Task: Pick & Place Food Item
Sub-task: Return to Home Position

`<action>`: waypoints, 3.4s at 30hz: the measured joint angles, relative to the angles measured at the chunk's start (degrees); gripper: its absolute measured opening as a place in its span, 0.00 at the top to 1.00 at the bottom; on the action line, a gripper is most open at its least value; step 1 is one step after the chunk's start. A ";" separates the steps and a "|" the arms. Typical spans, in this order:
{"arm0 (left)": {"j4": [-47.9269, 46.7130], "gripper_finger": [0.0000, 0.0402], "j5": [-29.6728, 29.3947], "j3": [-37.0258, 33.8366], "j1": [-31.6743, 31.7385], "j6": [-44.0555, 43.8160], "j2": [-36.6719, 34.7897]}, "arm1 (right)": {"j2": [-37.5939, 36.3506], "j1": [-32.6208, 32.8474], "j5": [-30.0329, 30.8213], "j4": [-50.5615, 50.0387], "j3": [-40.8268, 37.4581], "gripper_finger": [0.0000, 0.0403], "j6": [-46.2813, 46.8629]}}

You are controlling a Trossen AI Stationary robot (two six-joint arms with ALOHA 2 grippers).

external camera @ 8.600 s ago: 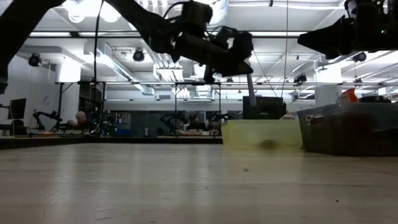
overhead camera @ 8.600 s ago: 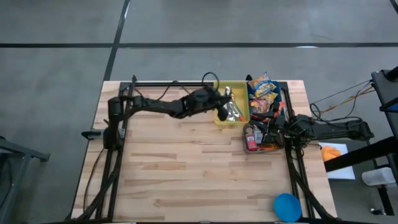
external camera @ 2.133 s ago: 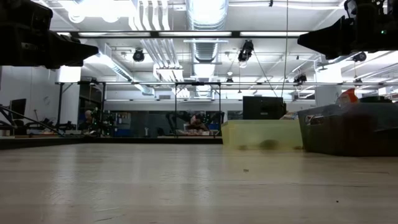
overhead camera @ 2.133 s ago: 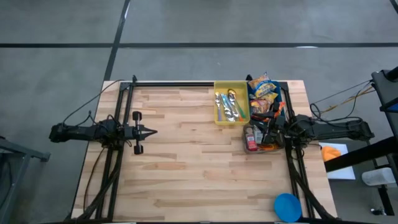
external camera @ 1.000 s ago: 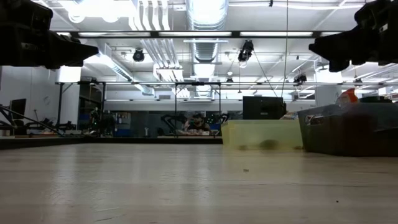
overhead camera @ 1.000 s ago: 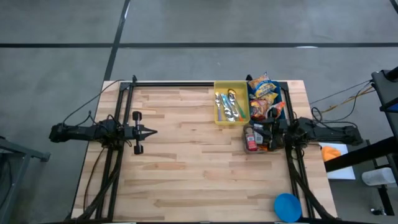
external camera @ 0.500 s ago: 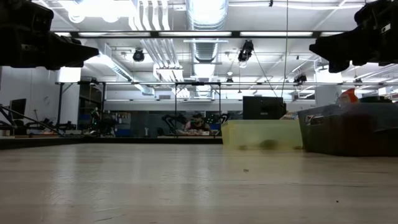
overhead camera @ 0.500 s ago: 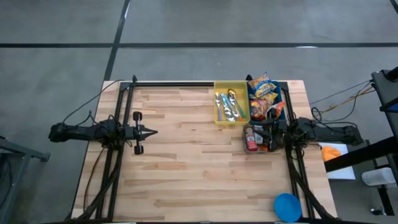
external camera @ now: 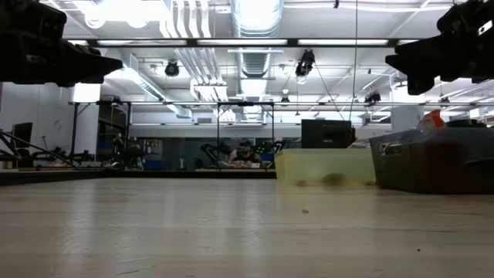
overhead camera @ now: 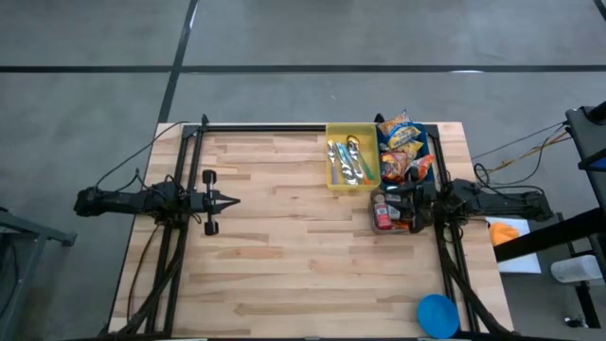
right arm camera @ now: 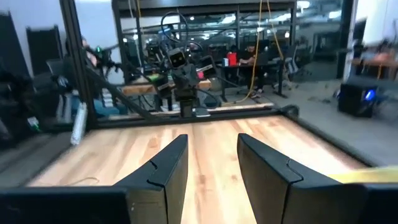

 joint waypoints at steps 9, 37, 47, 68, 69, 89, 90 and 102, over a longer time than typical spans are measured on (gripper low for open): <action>0.00 1.00 0.00 0.00 0.00 -0.02 0.00 | 0.02 0.00 -0.01 -4.17 0.00 0.66 4.70; 0.00 1.00 0.00 0.00 0.00 0.02 0.02 | 0.02 0.00 0.01 -4.57 0.00 0.66 4.63; 0.00 1.00 0.00 0.00 0.00 0.02 0.02 | 0.02 0.00 0.01 -4.56 0.00 0.66 4.63; 0.02 1.00 0.00 0.00 0.00 -0.02 0.02 | 0.02 0.00 0.01 -4.54 0.00 0.66 4.61; 0.00 1.00 0.00 0.00 0.00 -0.02 0.02 | 0.02 0.00 0.01 -4.57 0.00 0.66 4.61; 0.00 1.00 0.00 0.00 0.00 -0.13 0.02 | 0.04 0.00 0.04 -4.56 0.00 0.66 4.61; 0.01 1.00 0.00 0.00 0.00 -0.13 0.01 | 0.04 0.00 0.04 -4.54 0.00 0.66 4.61; 0.01 1.00 0.01 0.00 0.00 0.03 0.02 | 0.04 0.00 0.02 -4.54 0.00 0.66 4.61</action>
